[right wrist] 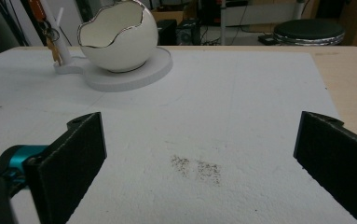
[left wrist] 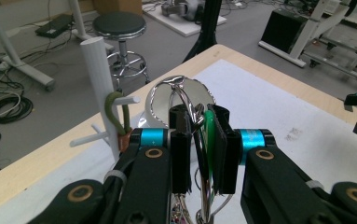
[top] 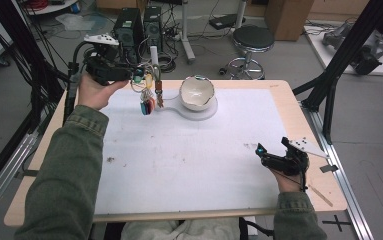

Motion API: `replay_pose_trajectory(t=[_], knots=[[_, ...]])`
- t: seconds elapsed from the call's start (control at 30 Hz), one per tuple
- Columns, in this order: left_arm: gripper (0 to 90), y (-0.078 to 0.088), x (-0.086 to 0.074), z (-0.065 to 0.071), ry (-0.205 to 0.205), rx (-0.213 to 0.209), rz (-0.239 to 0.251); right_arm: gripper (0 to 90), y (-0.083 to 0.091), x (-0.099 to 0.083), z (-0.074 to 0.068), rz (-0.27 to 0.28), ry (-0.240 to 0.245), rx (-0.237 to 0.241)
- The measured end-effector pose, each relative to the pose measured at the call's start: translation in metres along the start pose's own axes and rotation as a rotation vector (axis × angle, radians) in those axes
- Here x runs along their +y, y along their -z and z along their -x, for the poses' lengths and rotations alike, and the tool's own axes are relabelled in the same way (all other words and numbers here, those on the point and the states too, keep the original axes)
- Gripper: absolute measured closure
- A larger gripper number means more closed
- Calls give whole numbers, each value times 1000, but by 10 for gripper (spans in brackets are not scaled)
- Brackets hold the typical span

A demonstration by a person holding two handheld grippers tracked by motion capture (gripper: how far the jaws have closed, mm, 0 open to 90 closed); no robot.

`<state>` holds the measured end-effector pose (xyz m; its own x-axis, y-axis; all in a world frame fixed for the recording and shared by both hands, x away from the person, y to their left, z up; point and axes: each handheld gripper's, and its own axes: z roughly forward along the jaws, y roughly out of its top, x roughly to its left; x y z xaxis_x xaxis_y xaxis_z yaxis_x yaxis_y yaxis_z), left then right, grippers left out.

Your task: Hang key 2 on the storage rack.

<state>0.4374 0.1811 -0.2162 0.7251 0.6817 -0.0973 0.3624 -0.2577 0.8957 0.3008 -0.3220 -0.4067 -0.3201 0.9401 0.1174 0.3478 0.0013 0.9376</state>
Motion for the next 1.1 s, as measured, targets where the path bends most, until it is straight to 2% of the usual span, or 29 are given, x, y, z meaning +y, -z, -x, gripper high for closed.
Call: replay_pose_trajectory(t=[0.07, 0.17, 0.4, 0.53, 0.63, 0.77, 0.87, 0.97, 1.1], knots=[[797, -4, 1, 0, -4, -3, -3, 14, 0, 0, 1, 0, -5, 0], [797, -8, 3, -3, 14, -7, 8, 14, 0, 0, 2, 4, -6, -2], [797, -17, 0, -16, 33, -1, 27, 14, 1, -1, 2, 0, -13, -6], [798, -23, -1, -21, 55, -34, 34, 14, 2, -1, 3, -1, -15, -9], [797, -27, -2, -25, 90, -33, 38, 14, 3, -2, 4, 1, -17, -11], [798, -31, -3, -29, 100, -23, 31, 14, 2, -2, 4, -6, -18, -7], [797, -34, -5, -35, 123, -11, 25, 14, 3, -2, 5, -3, -16, -8], [798, -37, -7, -42, 166, -38, 31, 14, 3, -2, 5, -7, -16, -9], [798, -43, -9, -46, 173, -39, 12, 14, 3, -3, 5, -8, -16, -11]])
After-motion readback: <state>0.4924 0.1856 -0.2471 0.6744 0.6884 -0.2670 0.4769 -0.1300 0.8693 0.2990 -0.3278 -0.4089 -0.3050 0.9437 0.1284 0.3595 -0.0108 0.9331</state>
